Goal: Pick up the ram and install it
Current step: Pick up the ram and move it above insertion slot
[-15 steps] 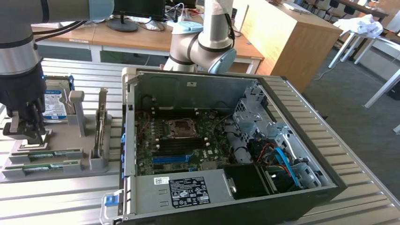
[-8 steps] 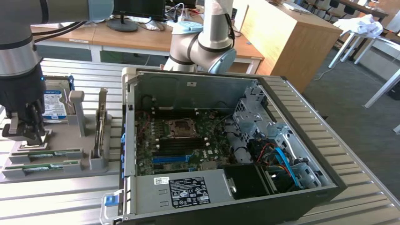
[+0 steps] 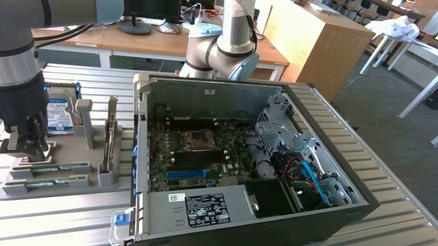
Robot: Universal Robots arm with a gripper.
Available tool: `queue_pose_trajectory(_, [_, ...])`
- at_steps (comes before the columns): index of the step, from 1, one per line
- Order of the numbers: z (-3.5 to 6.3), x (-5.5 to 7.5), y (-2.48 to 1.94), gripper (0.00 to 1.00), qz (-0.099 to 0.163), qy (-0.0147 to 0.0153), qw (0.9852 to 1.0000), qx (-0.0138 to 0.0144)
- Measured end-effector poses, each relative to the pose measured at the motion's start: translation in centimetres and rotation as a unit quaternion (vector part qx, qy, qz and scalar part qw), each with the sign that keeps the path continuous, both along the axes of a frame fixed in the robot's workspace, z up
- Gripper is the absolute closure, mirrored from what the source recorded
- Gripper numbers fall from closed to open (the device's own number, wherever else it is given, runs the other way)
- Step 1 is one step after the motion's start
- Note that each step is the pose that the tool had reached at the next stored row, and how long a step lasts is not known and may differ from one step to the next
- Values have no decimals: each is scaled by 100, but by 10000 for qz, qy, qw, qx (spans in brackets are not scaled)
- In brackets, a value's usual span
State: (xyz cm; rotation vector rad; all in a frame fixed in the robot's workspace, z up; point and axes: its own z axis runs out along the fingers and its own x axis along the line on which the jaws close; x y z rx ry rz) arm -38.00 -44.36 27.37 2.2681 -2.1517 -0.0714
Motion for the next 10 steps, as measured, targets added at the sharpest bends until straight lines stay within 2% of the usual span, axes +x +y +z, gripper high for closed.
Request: queue_pose_trajectory(10, [-12,0,-4,70,0,1,10000,0])
